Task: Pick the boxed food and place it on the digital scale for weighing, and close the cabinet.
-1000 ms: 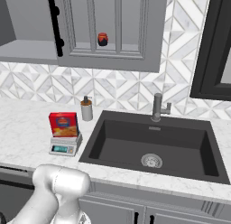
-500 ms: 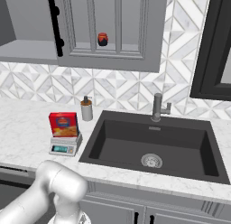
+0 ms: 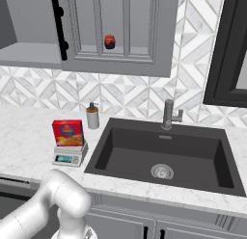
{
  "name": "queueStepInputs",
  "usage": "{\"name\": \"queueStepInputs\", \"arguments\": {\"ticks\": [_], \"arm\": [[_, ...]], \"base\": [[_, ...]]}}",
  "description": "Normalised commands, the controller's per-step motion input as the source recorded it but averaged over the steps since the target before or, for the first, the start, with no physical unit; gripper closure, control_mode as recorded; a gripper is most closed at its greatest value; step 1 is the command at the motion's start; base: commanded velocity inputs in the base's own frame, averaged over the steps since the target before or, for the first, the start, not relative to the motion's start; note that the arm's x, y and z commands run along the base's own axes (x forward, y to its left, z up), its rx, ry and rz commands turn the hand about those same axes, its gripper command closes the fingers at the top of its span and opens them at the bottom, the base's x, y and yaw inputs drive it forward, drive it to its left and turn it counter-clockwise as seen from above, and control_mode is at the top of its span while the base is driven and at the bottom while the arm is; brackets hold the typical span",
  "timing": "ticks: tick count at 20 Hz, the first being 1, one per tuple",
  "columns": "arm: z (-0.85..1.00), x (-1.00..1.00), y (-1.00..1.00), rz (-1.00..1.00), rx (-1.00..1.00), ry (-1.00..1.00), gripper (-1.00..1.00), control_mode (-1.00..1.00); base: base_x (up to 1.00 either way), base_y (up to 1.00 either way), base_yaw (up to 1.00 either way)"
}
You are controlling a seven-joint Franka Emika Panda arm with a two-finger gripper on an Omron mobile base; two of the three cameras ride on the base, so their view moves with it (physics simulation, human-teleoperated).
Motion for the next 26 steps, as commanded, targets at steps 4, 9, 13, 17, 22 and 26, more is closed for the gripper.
{"name": "queueStepInputs", "arguments": {"ticks": [4,9,13,17,22,26], "arm": [[0.43,0.13,-0.49,0.00,0.21,0.04,-1.00,-1.00],[0.58,0.02,-0.49,0.00,0.19,0.00,-1.00,-1.00],[0.72,0.00,-0.60,0.00,0.17,0.00,-1.00,-1.00],[0.59,0.04,-0.83,0.00,0.19,0.00,-1.00,-1.00],[0.56,0.23,-0.89,0.00,0.17,0.09,-1.00,-1.00],[0.43,0.40,-0.93,0.00,0.10,0.18,-1.00,-1.00]], "base": [[0.00,0.00,0.00],[0.00,0.00,0.00],[0.00,0.00,0.00],[0.00,0.00,0.00],[0.00,0.00,0.00],[0.00,0.00,0.00]]}}
